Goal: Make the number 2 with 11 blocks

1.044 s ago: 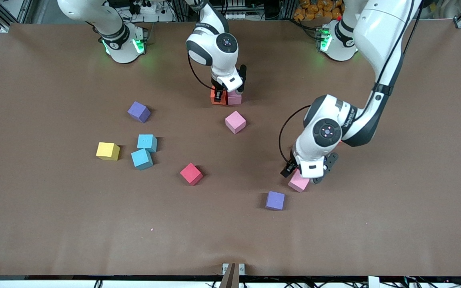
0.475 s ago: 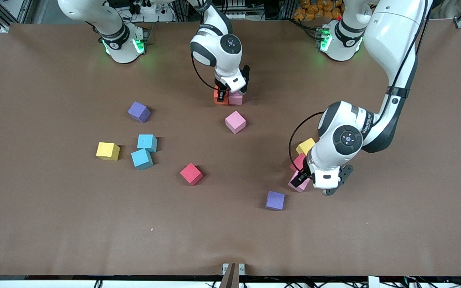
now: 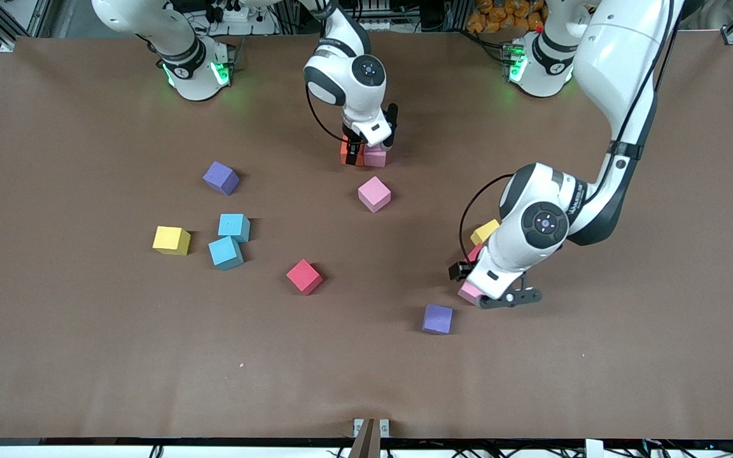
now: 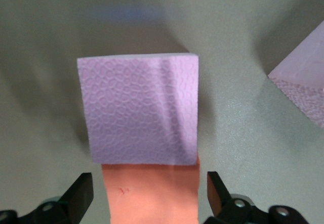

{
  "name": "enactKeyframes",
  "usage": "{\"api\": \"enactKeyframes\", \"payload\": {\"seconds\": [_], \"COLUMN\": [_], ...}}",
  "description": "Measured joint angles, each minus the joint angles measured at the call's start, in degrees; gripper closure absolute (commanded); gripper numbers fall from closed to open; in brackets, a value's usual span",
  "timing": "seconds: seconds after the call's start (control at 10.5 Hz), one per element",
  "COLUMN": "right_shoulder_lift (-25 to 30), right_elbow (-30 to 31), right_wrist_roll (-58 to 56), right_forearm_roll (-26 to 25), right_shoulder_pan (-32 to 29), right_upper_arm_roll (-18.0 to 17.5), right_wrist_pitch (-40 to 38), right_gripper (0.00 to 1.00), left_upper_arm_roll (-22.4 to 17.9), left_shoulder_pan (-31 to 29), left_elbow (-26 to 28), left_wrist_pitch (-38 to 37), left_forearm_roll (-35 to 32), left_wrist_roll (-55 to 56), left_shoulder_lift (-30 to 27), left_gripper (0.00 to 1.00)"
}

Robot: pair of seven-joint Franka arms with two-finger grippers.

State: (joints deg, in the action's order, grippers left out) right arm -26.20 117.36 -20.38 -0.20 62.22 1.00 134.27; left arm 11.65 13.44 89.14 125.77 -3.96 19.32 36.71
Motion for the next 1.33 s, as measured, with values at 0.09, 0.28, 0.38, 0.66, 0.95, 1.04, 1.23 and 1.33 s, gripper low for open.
{"api": "enactKeyframes", "payload": {"seconds": [0.09, 0.28, 0.38, 0.66, 0.95, 1.04, 1.23, 1.33], "right_shoulder_lift": [0.2, 1.8, 3.3, 6.9, 7.2, 6.9, 4.2, 2.2], "right_elbow": [-0.5, -1.5, -1.7, -4.0, -8.3, -9.2, -12.8, -15.3], "right_wrist_roll": [0.0, 0.1, 0.3, 0.7, 0.5, 0.4, 0.4, 0.4], "right_forearm_roll": [0.0, 0.0, 0.1, 0.1, 0.1, 0.1, 0.1, 0.1], "right_shoulder_pan": [0.0, 0.0, -0.2, -4.7, -14.5, -17.1, -21.1, -22.5], "right_upper_arm_roll": [0.0, 0.2, 0.4, 0.9, 1.2, 1.3, 1.3, 1.3], "right_wrist_pitch": [-0.8, -3.3, -4.7, -9.6, -12.2, -12.1, -11.6, -11.3], "right_gripper": [0.00, 0.00, 0.00, 0.00, 0.00, 0.00, 0.00, 0.00], "left_upper_arm_roll": [-0.1, -0.5, -0.9, -1.5, -1.4, -1.4, -1.4, -1.3], "left_shoulder_pan": [-0.2, -0.6, -0.8, -1.0, -0.7, -0.7, -0.7, -0.7], "left_elbow": [-0.1, -0.1, -0.2, -0.7, -0.9, -0.9, -1.0, -1.2], "left_wrist_pitch": [0.9, 5.5, 6.7, 9.0, 9.7, 9.7, 9.7, 9.7], "left_forearm_roll": [-0.1, -1.4, -1.7, -1.7, -1.9, -2.2, -4.1, -4.3], "left_wrist_roll": [-8.0, -20.3, -25.4, -31.8, -31.8, -31.9, -32.4, -32.4], "left_shoulder_lift": [1.1, 3.7, 4.7, 6.8, 7.9, 7.9, 8.0, 8.0], "left_gripper": [0.00, 0.00, 0.00, 0.00, 0.00, 0.20, 0.64, 0.90]}}
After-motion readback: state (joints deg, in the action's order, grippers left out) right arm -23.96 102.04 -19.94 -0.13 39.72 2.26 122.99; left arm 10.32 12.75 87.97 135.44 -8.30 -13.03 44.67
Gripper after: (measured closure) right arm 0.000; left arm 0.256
